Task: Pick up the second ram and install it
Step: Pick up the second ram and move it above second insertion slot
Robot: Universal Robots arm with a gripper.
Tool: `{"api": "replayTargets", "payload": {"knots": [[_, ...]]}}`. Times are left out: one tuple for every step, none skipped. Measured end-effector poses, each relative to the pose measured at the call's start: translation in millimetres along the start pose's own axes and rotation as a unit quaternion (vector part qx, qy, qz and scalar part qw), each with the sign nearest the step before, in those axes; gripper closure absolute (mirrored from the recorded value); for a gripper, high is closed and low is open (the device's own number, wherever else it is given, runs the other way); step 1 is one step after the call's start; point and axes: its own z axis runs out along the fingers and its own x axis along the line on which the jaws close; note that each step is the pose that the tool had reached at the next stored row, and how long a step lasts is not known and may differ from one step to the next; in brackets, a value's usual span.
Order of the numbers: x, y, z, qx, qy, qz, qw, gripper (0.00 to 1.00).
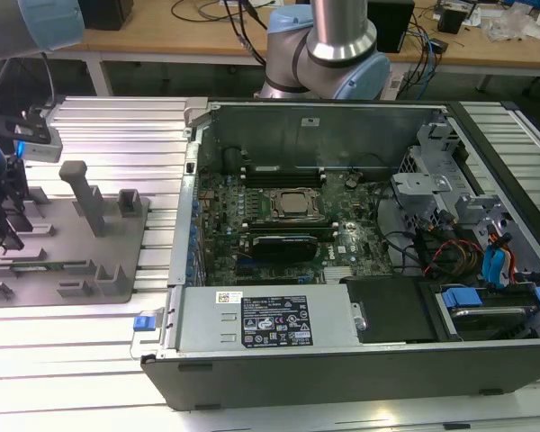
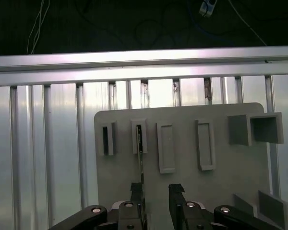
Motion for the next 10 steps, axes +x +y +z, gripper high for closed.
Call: {"api": "replayTargets", "payload": {"knots": [[1.3, -0.1, 1.7, 0.0, 0.0, 0.0, 1.0, 0.66], [1.7, -0.1, 3.1, -0.0001, 0.0001, 0.0, 1.0, 0.66], [1.9, -0.2, 4.4, -0.0001, 0.0001, 0.0, 1.0, 0.66], [2.1, -0.3, 5.2, -0.0001, 0.0001, 0.0, 1.0, 0.66], [2.4, -0.4, 6.8, -0.0001, 0.0001, 0.0, 1.0, 0.66], [2.6, -0.4, 7.4, -0.0001, 0.0001, 0.0, 1.0, 0.66], [2.7, -0.4, 7.7, -0.0001, 0.0001, 0.0, 1.0, 0.66], [2.9, -0.5, 8.3, -0.0001, 0.0001, 0.0, 1.0, 0.66], [3.0, -0.5, 8.7, -0.0001, 0.0001, 0.0, 1.0, 0.66], [3.0, -0.5, 9.0, -0.0001, 0.0001, 0.0, 1.0, 0.66]]}}
